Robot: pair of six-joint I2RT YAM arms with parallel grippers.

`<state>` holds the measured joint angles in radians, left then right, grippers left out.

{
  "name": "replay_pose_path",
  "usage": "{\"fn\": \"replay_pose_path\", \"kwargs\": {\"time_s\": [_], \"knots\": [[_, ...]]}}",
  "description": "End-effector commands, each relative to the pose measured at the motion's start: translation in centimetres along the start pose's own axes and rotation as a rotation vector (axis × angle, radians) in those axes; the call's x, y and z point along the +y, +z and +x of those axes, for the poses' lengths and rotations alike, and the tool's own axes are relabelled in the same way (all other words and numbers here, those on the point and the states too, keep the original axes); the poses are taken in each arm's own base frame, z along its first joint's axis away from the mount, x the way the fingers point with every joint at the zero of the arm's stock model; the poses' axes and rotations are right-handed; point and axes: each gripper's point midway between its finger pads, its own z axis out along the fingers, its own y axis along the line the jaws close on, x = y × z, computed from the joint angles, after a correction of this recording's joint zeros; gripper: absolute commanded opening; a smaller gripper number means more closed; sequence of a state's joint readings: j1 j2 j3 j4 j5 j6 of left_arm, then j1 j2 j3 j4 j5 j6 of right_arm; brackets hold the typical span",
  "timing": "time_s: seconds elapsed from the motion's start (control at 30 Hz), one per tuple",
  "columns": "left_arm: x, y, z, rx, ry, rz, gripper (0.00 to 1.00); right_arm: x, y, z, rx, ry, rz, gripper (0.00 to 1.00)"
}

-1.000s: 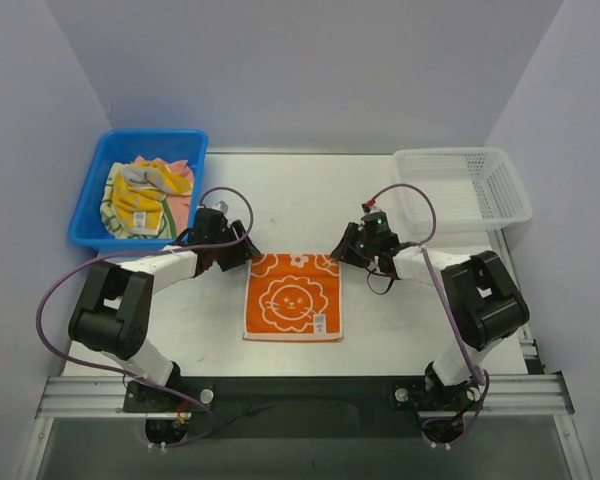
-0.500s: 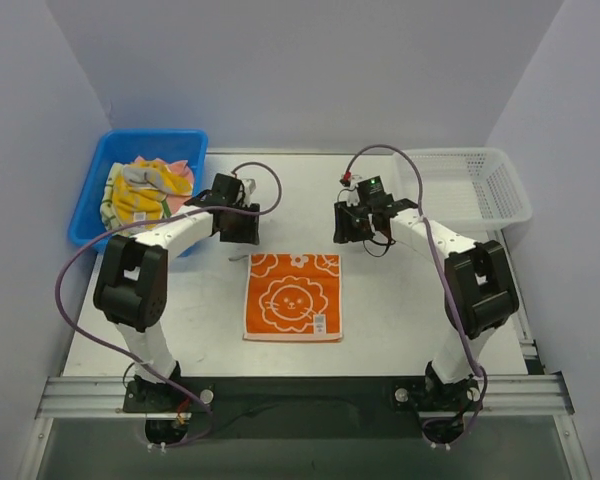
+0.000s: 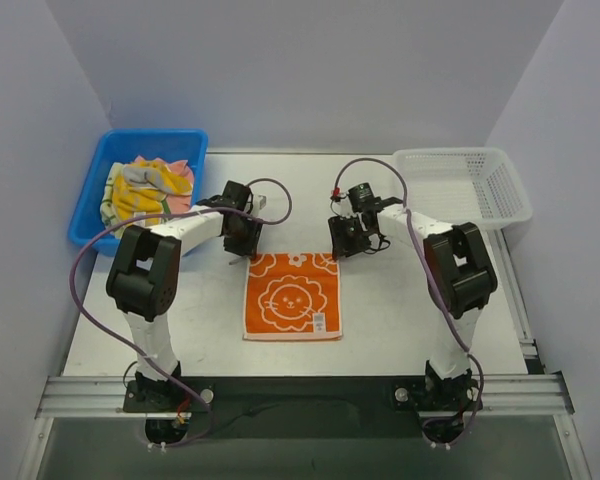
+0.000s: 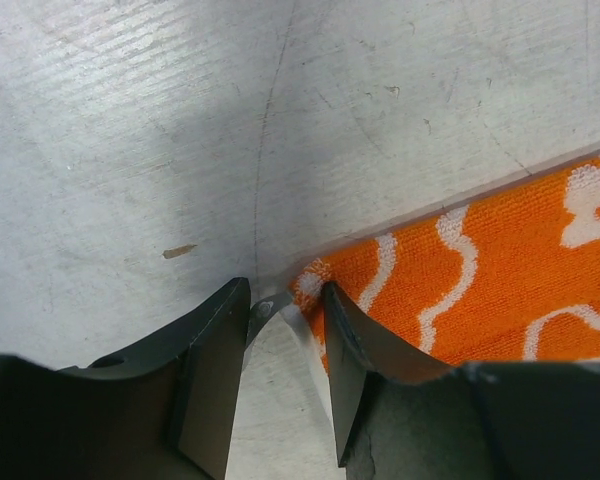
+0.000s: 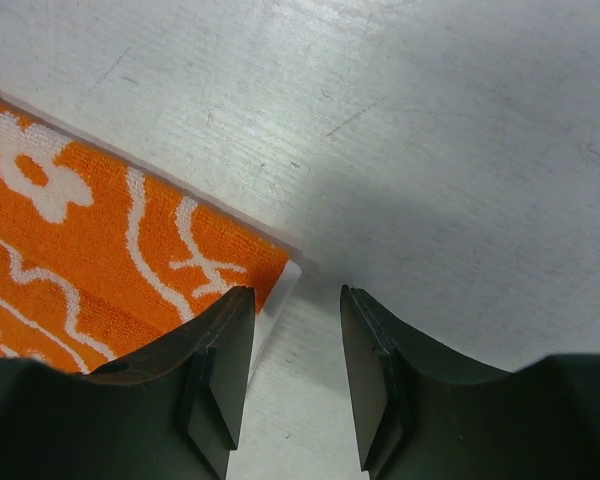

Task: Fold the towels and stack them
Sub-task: Fold the towel

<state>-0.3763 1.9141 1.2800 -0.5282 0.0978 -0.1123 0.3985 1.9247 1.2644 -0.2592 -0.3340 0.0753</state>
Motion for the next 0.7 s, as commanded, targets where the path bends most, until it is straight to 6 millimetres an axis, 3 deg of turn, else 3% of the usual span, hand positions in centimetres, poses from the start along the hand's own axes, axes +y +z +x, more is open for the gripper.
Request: {"fn": "replay_pose_path", "kwargs": {"time_s": [0.0, 0.37, 0.67], "knots": [[0.5, 0.9, 0.4, 0.033, 0.025, -0.012, 0.46, 0.3, 0.1, 0.3, 0.044, -0.010, -0.027, 0.40], [0.5, 1.3, 0.9, 0.053, 0.032, -0.004, 0.45, 0.8, 1.2, -0.6, 0.070, -0.047, -0.056, 0.41], [0.4, 1.7, 1.1, 0.070, 0.027, 0.007, 0.36, 1.5, 1.8, 1.9, 0.172, -0.048, -0.074, 0.33]]}}
